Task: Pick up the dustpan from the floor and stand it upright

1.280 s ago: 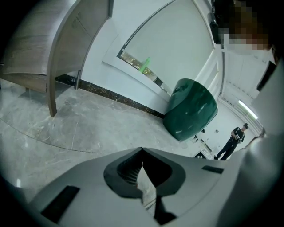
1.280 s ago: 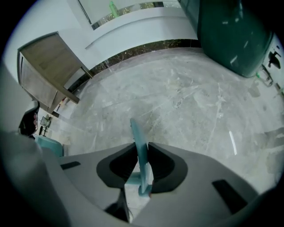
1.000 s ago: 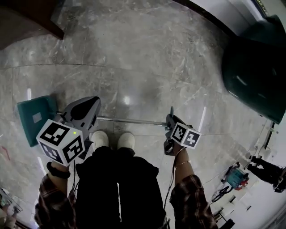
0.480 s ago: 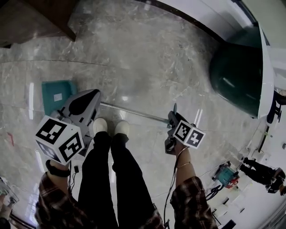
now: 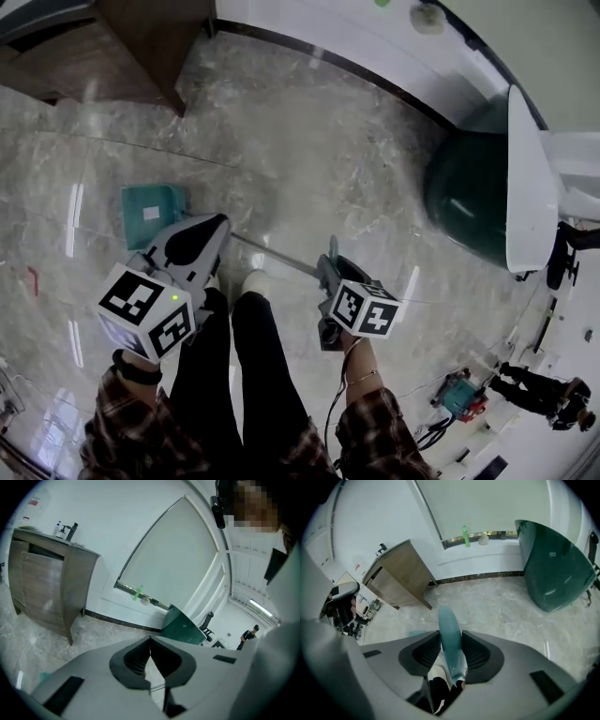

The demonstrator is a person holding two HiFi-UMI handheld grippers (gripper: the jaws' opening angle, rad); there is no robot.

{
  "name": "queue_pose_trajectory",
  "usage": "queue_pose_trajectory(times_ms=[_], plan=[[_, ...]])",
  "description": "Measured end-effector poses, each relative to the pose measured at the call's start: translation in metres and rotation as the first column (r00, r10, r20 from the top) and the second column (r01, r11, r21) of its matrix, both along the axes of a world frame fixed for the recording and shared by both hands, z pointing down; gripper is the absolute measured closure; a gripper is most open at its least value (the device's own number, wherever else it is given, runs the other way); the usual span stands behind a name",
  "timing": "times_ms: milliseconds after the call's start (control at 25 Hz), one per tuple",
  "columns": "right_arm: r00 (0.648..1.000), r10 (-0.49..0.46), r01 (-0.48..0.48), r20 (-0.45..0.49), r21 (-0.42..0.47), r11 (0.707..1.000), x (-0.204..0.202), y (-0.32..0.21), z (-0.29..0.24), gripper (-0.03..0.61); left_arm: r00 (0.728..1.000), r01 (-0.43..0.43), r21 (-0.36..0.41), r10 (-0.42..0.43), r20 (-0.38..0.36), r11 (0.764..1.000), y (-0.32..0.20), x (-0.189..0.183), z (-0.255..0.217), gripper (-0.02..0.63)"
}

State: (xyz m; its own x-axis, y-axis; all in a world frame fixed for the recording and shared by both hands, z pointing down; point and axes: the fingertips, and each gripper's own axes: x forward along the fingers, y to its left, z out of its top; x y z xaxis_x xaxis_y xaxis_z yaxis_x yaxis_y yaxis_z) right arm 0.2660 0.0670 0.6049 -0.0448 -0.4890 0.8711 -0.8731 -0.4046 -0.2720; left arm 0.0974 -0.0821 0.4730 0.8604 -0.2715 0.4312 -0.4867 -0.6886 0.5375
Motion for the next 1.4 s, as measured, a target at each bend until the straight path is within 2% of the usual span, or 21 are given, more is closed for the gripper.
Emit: queue_pose_trajectory(times_ms=[200, 360, 480, 640, 720, 960, 1200, 1400], plan=[[0.993, -0.045, 0.034, 0.106, 0.106, 0.994, -0.054, -0.044, -0.05, 0.437, 0.997, 0.081, 0.01, -0.08, -0.022, 0.997, 0.001, -0.043, -0.038, 0.602], [0.983, -0.151, 0.135, 0.1, 0.154, 0.979, -0.1, -0.073, -0.077, 0.437, 0.985, 0.174, 0.007, -0.173, -0.007, 0.985, 0.007, -0.097, -0.049, 0.602], [0.965, -0.239, 0.217, 0.109, 0.177, 0.96, -0.143, -0.096, -0.095, 0.437, 0.96, 0.279, 0.0, -0.279, -0.013, 0.96, 0.003, -0.146, -0.062, 0.603], [0.927, -0.311, 0.274, 0.21, 0.186, 0.943, -0.209, -0.107, -0.113, 0.437, 0.91, 0.411, -0.019, -0.412, -0.038, 0.911, 0.0, -0.204, -0.083, 0.601], [0.906, -0.349, 0.312, 0.238, 0.18, 0.933, -0.238, -0.111, -0.118, 0.437, 0.891, 0.451, -0.011, -0.451, -0.047, 0.893, 0.001, -0.224, -0.096, 0.603], [0.866, -0.426, 0.392, 0.262, 0.175, 0.903, -0.3, -0.138, -0.123, 0.437, 0.849, 0.522, 0.006, -0.519, -0.096, 0.853, 0.007, -0.263, -0.134, 0.603], [0.878, -0.424, 0.397, 0.221, 0.155, 0.905, -0.342, -0.16, -0.127, 0.437, 0.829, 0.553, 0.011, -0.548, -0.114, 0.833, 0.029, -0.294, -0.156, 0.601], [0.888, -0.429, 0.415, 0.167, 0.11, 0.903, -0.355, -0.171, -0.129, 0.437, 0.82, 0.564, 0.03, -0.555, -0.14, 0.825, 0.035, -0.304, -0.174, 0.602]])
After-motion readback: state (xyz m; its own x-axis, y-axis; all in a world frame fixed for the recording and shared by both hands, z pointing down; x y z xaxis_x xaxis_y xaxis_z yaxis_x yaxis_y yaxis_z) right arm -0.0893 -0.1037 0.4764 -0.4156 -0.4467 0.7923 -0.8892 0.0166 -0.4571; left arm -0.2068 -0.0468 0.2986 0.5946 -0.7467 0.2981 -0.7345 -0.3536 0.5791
